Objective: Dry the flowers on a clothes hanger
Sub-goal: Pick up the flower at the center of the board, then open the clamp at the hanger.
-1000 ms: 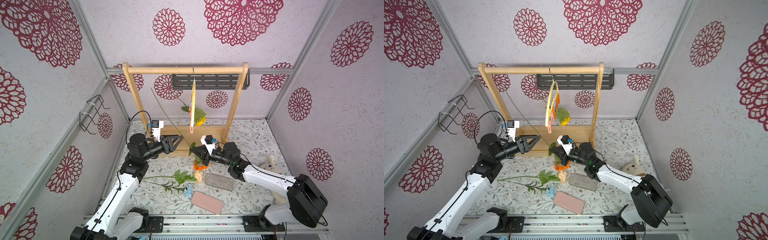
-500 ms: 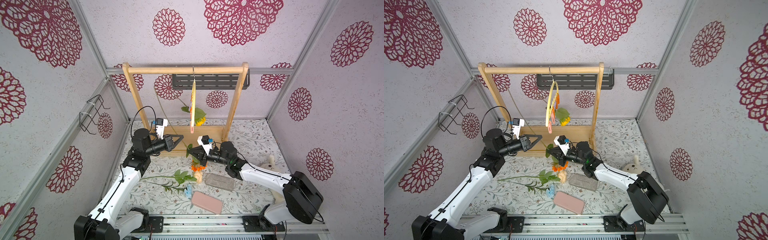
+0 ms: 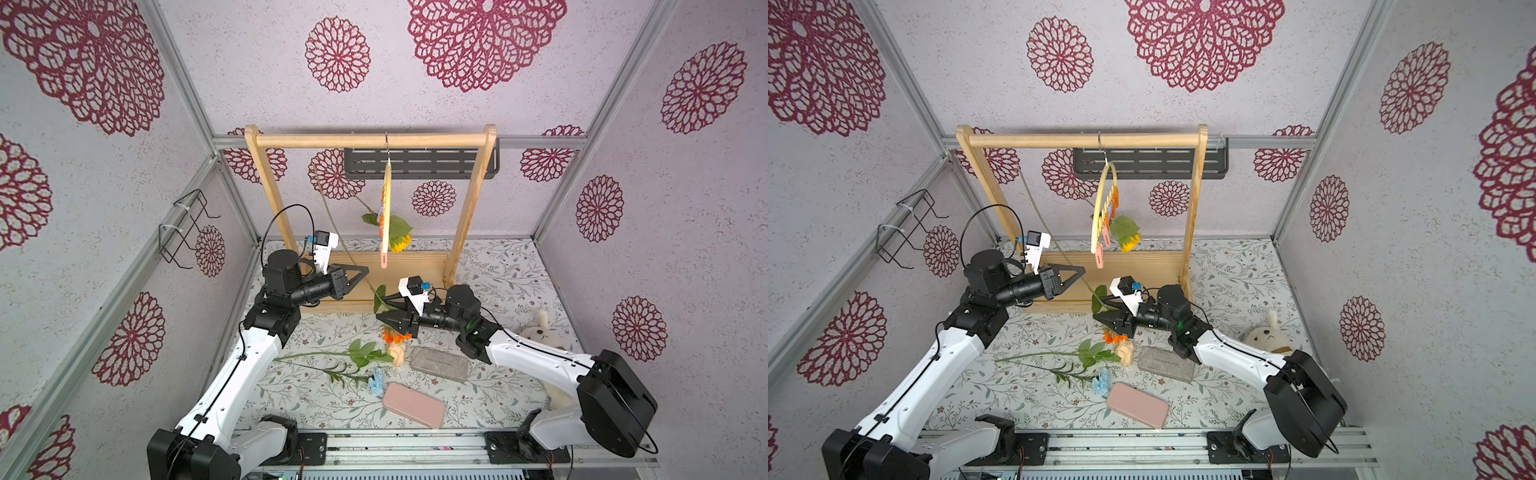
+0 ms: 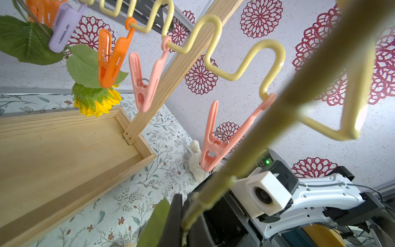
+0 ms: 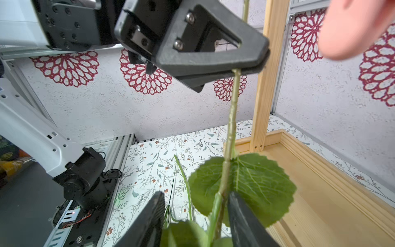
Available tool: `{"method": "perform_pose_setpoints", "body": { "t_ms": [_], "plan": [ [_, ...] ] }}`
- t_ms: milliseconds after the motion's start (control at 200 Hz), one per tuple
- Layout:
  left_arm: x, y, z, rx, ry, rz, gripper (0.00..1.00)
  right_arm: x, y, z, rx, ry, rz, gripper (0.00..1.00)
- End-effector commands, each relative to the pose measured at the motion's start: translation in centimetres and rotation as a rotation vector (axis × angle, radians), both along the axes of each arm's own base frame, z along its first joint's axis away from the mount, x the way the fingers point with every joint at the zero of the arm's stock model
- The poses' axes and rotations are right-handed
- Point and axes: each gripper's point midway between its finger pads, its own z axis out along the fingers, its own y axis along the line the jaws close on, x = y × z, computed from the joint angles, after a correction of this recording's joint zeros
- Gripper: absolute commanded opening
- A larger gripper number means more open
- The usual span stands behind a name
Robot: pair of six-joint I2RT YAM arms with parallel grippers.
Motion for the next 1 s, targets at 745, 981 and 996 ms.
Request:
{"method": "perform_pose_setpoints", "body": {
  "t_ms": [745,981,996],
  "plan": [
    [9.9,2.4,0.6,0.018,-0.077,0.261,0.00,11.5,-6.4,9.5,0.026,0.037,-0.258,0.59],
    [14.2,2.8,0.2,-0.030,-0.050,0.321,0.00,17.0,-5.6,10.4,0.029,0.032,-0.324,0.52],
    [14.4,2.7,0.3,-0.036,-0.052,0.319,0.00,17.3,-5.5,10.3,0.026,0.032,-0.326,0.52]
  ]
}}
